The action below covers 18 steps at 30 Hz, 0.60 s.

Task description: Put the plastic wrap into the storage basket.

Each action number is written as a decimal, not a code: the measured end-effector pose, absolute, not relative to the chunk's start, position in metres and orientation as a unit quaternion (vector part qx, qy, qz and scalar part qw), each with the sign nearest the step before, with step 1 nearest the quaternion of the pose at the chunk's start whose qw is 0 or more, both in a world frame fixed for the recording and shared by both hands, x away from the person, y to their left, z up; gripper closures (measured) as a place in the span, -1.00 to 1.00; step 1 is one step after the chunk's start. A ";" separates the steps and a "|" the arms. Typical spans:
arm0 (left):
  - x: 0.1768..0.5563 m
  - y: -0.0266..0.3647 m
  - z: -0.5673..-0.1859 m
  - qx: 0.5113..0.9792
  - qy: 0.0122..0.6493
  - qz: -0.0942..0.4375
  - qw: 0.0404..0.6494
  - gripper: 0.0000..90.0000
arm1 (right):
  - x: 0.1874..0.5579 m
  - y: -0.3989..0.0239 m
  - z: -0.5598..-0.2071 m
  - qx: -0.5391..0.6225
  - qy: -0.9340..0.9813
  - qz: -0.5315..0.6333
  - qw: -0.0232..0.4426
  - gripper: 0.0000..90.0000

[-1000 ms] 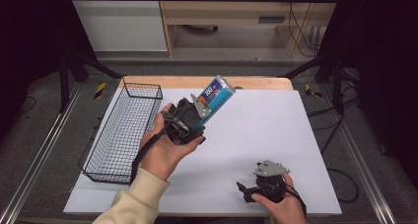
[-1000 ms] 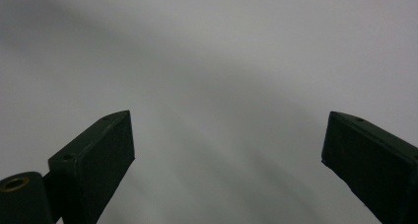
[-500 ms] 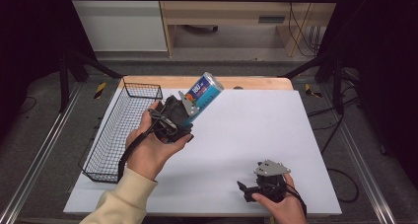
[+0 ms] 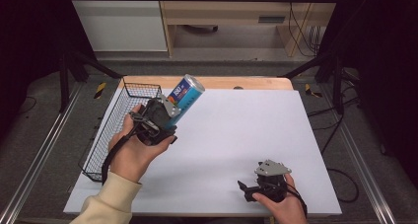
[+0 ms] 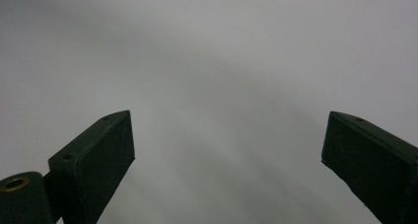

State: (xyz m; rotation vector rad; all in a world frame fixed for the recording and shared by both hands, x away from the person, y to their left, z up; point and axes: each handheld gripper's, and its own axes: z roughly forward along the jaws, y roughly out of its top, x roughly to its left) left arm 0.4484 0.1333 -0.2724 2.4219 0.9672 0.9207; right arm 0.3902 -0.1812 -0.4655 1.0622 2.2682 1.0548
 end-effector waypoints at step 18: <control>0.442 0.162 -0.273 0.852 0.364 0.330 0.179 -0.29 | 0.390 -0.181 -0.466 0.384 0.815 0.379 0.209 -0.86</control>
